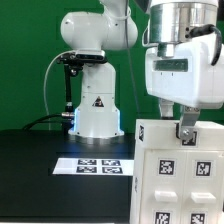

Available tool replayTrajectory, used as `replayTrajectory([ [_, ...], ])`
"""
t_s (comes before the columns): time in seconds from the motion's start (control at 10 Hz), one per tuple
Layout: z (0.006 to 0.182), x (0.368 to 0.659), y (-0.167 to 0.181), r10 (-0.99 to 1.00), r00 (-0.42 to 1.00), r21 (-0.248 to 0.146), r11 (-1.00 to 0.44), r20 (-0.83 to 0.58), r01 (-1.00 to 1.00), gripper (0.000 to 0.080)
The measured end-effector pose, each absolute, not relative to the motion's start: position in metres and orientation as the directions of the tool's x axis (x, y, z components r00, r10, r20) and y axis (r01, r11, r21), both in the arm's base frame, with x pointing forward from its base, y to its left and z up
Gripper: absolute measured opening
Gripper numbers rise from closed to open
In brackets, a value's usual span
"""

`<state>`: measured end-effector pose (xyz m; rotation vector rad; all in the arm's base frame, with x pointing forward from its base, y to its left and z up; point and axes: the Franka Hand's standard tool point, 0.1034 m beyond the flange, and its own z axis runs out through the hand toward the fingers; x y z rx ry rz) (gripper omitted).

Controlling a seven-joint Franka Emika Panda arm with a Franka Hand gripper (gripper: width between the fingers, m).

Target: Assemble cabinet

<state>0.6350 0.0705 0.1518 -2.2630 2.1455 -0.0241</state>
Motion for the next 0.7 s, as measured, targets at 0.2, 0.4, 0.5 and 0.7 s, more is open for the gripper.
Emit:
replayTrajectory([
  [0.2, 0.1519, 0.6343, 0.0703, -0.999, -0.046, -0.026, 0.046, -0.004, -0.999, 0.0557],
  [0.4, 0.1529, 0.6341, 0.0727, -0.999, -0.053, -0.028, 0.053, 0.002, -0.998, 0.0557],
  [0.5, 0.1524, 0.6340, 0.0712, -0.999, -0.051, -0.027, 0.051, 0.002, -0.998, 0.0557],
  [0.7, 0.1540, 0.6334, 0.0743, -0.999, -0.038, -0.026, 0.038, 0.002, -0.999, 0.0557],
])
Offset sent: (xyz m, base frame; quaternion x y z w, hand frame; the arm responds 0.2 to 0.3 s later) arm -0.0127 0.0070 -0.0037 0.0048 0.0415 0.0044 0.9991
